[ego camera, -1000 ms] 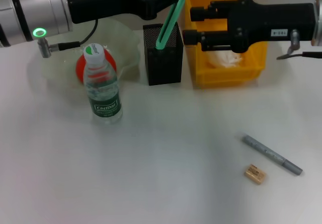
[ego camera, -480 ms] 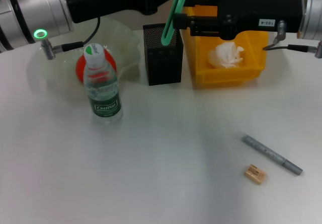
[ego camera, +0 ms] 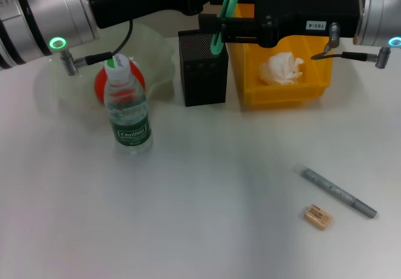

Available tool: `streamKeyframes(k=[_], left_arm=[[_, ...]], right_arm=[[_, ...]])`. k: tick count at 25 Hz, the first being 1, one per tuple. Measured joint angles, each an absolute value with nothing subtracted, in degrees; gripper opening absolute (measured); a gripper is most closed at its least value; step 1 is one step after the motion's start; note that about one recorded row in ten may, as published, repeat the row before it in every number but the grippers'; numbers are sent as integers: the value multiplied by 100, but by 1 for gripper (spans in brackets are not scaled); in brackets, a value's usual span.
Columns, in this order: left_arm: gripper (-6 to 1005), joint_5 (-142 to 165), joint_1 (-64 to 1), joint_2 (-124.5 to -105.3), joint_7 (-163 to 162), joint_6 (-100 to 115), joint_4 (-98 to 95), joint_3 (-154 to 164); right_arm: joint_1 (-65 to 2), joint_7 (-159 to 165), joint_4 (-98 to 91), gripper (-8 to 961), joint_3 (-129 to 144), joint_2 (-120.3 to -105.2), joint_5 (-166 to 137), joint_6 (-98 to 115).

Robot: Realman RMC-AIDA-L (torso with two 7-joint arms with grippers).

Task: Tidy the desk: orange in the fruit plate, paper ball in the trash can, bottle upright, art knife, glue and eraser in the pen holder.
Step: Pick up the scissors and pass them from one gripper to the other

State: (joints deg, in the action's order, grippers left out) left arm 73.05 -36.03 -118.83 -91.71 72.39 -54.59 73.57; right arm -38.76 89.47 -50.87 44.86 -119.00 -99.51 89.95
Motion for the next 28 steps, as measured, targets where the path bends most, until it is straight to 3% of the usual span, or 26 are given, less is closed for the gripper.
streamKeyframes(k=[14,21,28], left_arm=[[192,7068,-3563,-11882,-8976,6908,-5291,7342],[193,7044,-3549,-11883,-8933,6863,-5229,7347],[193,7000,-3514,-11882,-8914,6863,-5220,7346]], right_arm=[[-3845,8990,-5147,641,4472,-11909,-9937,9052],[-3799,8995,-5185,511,4460,-11909,-9865,9052],[-3786,8997,-5194,478,4417,-11909,-9842,9009]])
